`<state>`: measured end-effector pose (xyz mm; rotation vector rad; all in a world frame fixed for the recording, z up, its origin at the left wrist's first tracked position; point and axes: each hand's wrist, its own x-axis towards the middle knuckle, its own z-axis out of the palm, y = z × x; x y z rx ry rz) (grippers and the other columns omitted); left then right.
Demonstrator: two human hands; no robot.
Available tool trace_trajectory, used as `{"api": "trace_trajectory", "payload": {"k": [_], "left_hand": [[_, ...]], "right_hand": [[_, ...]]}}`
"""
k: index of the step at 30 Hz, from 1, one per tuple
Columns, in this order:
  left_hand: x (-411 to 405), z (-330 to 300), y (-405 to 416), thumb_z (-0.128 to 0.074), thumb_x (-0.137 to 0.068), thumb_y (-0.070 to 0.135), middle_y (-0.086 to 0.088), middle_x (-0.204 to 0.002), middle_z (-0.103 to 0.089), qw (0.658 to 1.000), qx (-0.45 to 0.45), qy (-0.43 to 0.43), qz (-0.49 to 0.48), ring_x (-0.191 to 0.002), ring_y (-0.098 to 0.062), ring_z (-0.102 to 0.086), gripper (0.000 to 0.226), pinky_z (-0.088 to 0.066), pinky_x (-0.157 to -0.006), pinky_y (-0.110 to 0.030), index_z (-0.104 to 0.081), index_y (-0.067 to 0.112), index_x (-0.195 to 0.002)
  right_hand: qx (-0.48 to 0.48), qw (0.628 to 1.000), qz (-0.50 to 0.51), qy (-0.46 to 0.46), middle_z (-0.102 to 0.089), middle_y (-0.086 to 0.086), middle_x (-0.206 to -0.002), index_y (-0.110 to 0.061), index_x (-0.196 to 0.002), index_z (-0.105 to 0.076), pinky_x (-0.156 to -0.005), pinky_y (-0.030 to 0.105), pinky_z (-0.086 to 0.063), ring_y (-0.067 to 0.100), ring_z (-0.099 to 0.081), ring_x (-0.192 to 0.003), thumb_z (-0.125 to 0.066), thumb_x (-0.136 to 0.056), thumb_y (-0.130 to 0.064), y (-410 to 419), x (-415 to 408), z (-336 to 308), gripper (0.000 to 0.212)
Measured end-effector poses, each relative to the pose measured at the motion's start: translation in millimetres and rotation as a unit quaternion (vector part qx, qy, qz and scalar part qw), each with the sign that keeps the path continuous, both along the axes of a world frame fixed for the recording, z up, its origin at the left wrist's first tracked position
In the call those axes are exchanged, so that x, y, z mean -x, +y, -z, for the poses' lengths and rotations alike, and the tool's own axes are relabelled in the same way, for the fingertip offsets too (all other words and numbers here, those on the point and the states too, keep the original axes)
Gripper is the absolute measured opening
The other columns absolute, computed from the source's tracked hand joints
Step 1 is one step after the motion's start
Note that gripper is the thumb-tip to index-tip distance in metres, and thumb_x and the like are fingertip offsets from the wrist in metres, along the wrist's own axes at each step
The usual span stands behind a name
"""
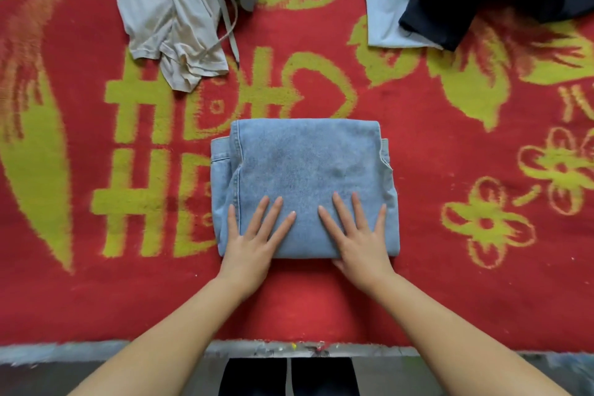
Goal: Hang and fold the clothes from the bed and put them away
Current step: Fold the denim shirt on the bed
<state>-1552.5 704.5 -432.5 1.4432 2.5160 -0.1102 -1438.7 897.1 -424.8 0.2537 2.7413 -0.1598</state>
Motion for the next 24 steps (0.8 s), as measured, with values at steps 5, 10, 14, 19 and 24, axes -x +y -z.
{"api": "trace_trajectory", "payload": {"k": [5,10,14,19,24], "left_hand": [[15.8,-7.0,15.8,-0.067,-0.074,0.003,-0.012,-0.158,-0.018,0.996,0.052,-0.052,-0.047,-0.144,-0.036,-0.02,0.093,-0.023,-0.099,-0.074,-0.02,0.027,-0.15],[39.0,-48.5,28.0,-0.046,-0.091,0.001,0.0,-0.16,0.015,0.976,0.137,-0.153,-0.068,-0.147,-0.027,0.012,0.088,-0.017,-0.111,-0.063,0.012,0.031,-0.151],[72.9,-113.4,40.2,-0.037,-0.096,0.002,-0.003,-0.16,0.0,0.981,0.128,-0.134,-0.051,-0.147,-0.031,-0.001,0.071,-0.031,-0.107,-0.057,0.0,0.024,-0.153],[100.3,-195.1,32.5,-0.037,-0.098,0.005,-0.004,-0.159,-0.005,0.989,0.103,-0.054,-0.091,-0.146,-0.032,-0.006,0.065,-0.04,-0.101,-0.051,-0.005,0.02,-0.152],[84.2,-246.8,-22.8,-0.039,-0.094,0.003,-0.004,-0.159,-0.004,0.977,0.08,0.009,-0.195,-0.146,-0.031,-0.006,0.068,-0.042,-0.098,-0.051,-0.006,0.019,-0.152]], "right_hand": [[0.043,0.996,0.066,-0.032,-0.013,0.003,-0.16,-0.03,-0.152,-0.015,-0.103,0.072,-0.016,0.044,-0.006,-0.144,-0.061,-0.079,0.002,-0.8,22.7,4.2,0.092],[0.083,0.99,0.062,-0.099,-0.008,-0.004,-0.161,-0.034,-0.153,-0.005,-0.109,0.056,-0.025,0.038,-0.01,-0.145,-0.034,-0.092,0.004,12.2,48.1,-40.3,0.077],[0.067,0.995,0.043,-0.06,-0.02,-0.003,-0.158,-0.033,-0.153,-0.011,-0.101,0.044,-0.037,0.035,-0.028,-0.138,-0.037,-0.091,0.005,24.3,77.9,-104.6,0.077],[0.027,0.999,-0.032,0.006,-0.027,-0.003,-0.153,-0.032,-0.153,-0.01,-0.072,0.035,-0.042,0.029,-0.039,-0.122,-0.041,-0.092,-0.001,26.1,121.7,-182.0,0.075],[0.01,0.985,-0.167,0.05,-0.031,-0.002,-0.147,-0.03,-0.152,-0.011,-0.066,0.041,-0.048,0.032,-0.039,-0.122,-0.045,-0.09,-0.001,-9.4,151.2,-234.3,0.077]]}}
